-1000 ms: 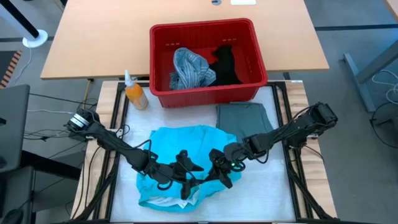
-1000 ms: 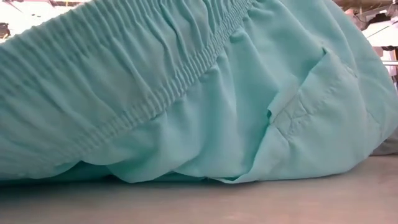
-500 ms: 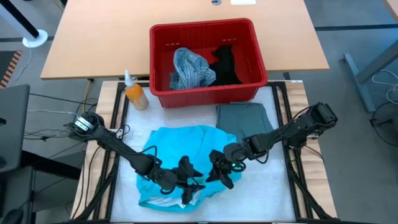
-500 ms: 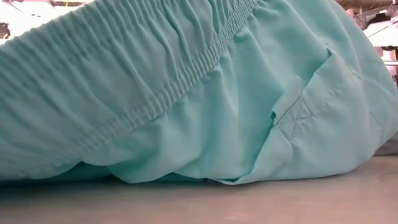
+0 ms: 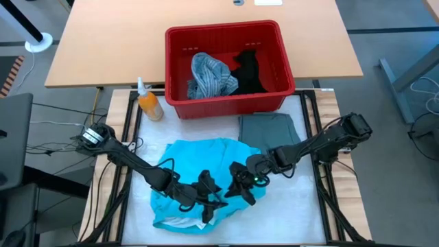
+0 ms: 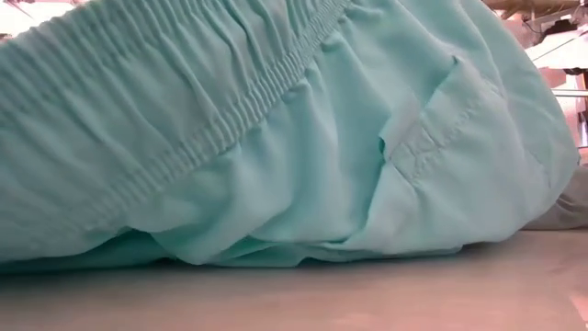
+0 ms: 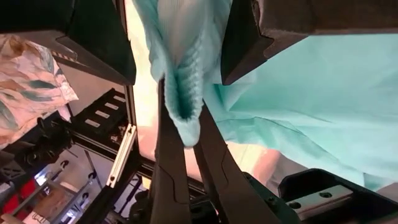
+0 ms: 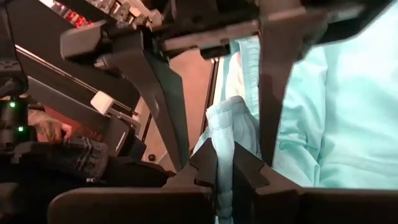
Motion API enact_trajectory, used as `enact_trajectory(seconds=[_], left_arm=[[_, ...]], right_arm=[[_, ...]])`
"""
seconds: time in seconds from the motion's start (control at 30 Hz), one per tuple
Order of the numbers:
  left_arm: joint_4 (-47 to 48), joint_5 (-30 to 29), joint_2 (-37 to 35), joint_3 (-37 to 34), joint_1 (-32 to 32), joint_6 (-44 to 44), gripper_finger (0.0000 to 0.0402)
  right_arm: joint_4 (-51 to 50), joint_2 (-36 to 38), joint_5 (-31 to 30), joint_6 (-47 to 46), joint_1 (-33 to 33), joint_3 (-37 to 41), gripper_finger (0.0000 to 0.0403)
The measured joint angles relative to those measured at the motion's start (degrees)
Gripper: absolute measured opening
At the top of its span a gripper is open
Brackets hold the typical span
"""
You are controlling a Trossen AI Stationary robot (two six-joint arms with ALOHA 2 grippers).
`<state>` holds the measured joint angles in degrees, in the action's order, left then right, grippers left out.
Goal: Fold Laundry from Bin
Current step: Fold the light blue shorts
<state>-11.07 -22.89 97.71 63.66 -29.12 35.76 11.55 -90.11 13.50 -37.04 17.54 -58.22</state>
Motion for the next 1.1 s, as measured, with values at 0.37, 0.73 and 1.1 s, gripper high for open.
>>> enact_trajectory(seconds=[0.37,0.73,1.1], left_arm=[[0.22,-0.32,0.0,0.0,0.26,-1.64,0.0112],[0.17,-0.24,0.0,0.0,0.0,-1.04,0.0006],[1.37,-2.45,-0.02,0.04,-1.31,0.73,0.0002]], right_arm=[[-0.17,0.03,0.11,-0.01,-0.06,0.0,0.0044],[-2.35,1.25,6.58,2.1,-3.47,0.0,0.0127],[-12.88,7.89,7.82,5.62,-7.15,0.0,0.0203]])
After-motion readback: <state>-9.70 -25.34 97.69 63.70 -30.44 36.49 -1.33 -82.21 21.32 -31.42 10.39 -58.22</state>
